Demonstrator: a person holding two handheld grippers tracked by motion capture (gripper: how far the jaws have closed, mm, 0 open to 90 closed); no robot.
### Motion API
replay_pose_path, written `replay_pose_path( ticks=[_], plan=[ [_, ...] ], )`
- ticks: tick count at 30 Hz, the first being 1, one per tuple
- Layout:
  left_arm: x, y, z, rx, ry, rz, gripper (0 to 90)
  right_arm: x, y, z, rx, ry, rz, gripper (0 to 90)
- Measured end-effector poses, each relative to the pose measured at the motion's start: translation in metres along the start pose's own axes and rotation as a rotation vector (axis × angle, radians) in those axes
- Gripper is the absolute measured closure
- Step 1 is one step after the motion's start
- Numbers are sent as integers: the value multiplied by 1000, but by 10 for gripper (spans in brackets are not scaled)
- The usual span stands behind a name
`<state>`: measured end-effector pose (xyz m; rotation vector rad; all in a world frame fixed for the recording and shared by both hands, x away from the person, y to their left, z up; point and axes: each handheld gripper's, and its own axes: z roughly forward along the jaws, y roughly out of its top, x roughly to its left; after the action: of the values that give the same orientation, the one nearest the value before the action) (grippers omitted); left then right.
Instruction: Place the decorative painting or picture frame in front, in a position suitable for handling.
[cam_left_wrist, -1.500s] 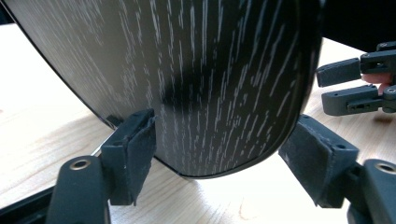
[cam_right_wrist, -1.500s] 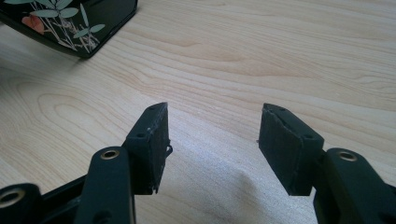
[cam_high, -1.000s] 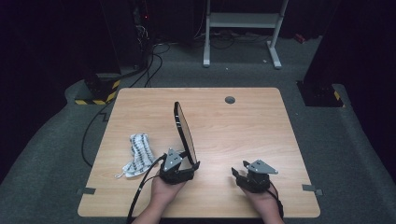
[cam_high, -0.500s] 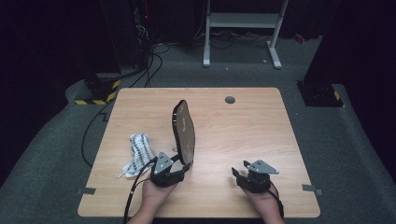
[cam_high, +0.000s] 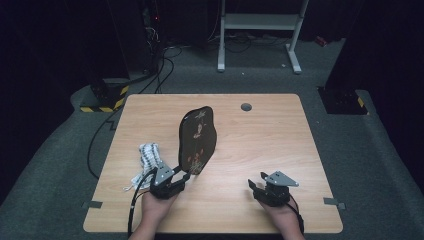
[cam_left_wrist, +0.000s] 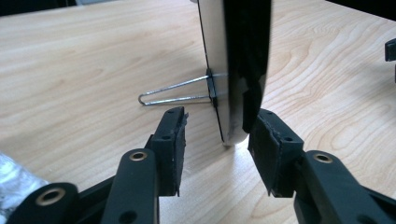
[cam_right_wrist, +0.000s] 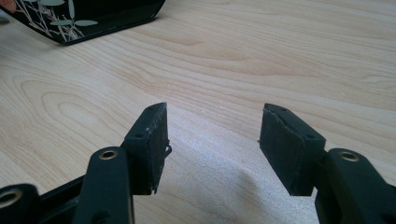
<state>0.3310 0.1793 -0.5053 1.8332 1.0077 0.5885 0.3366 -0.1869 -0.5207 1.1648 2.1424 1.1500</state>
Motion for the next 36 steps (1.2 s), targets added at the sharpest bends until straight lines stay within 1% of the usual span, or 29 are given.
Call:
replay_pose_path(
  ticks=[3,6,7,8,9,12,14,15,16,17,19,20,21,22,24,26,27,28,29,30,31,32,33,34,35,36],
  plan=[
    [-2,3,0,-27,-18,8,559,0,0,1,2,0,-2,422],
    [-3,4,0,-26,-22,10,540,1,0,1,4,1,1,423],
    [-3,4,1,-14,-25,-6,511,1,0,1,6,2,-2,423],
    [-3,4,1,-14,-25,-6,509,1,0,1,6,2,-2,423],
    [-3,5,1,-19,-34,-16,512,1,0,1,5,2,-4,422],
    [-3,6,0,-35,-32,-21,515,1,0,1,5,1,-3,423],
    [-5,9,-1,-41,-30,-10,511,1,0,2,6,1,-2,423],
    [-8,13,-2,-53,-27,-2,510,1,0,2,8,0,-6,422],
    [-8,13,-2,-53,-27,-2,511,1,-1,2,9,0,-6,422],
    [-9,16,-2,-70,-25,-11,516,1,-1,2,9,-1,-6,423],
    [-7,18,-2,-82,-19,-30,533,1,-1,2,11,-4,-4,422],
    [-5,18,-2,-85,-25,-46,539,2,-1,2,10,-3,-3,423],
    [-5,18,-2,-85,-25,-46,540,3,-1,3,13,-3,1,422],
    [-3,19,-1,-86,-31,-57,540,3,-1,3,13,-3,1,422],
    [-2,22,-1,-93,-26,-60,542,3,0,3,10,-4,-9,422],
    [-3,26,0,-91,-19,-52,549,1,0,1,4,-6,-14,422],
    [-4,33,2,-85,-13,-44,560,1,0,0,1,-6,-8,422],
    [-4,33,2,-85,-13,-44,568,1,0,0,1,-6,-8,422],
    [-3,42,3,-91,-5,-40,586,-1,0,-1,0,-4,-7,422],
    [-3,42,3,-91,-5,-40,606,-1,0,-1,0,-4,-7,422],
    [-3,53,6,-91,9,-31,616,-1,0,-1,-1,-2,-10,422],
    [-3,53,6,-91,9,-31,618,-1,0,-1,-1,-2,-10,422],
    [-2,61,10,-86,15,-29,638,0,1,-1,-5,1,-11,422],
    [-2,61,10,-86,15,-29,648,0,1,-1,-5,1,-11,422],
    [-1,65,15,-67,22,-13,666,0,1,-2,-8,3,-20,422],
    [-1,65,15,-67,22,-13,688,0,1,-2,-8,3,-20,422]
  ],
)
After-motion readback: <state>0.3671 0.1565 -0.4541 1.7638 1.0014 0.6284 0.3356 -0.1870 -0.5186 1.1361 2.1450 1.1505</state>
